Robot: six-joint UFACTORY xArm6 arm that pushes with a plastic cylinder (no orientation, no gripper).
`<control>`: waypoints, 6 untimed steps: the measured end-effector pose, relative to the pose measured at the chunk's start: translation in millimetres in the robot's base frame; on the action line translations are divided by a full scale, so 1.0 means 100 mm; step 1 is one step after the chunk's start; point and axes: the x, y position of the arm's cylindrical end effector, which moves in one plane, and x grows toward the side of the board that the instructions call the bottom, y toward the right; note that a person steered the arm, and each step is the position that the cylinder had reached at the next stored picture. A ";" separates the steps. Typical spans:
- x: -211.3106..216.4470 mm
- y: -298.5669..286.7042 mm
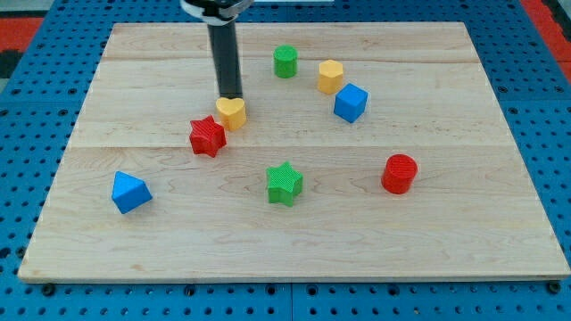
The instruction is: Separate red star and yellow heart
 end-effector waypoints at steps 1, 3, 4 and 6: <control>0.22 -0.22; 0.72 0.28; 0.56 -0.08; 0.40 0.59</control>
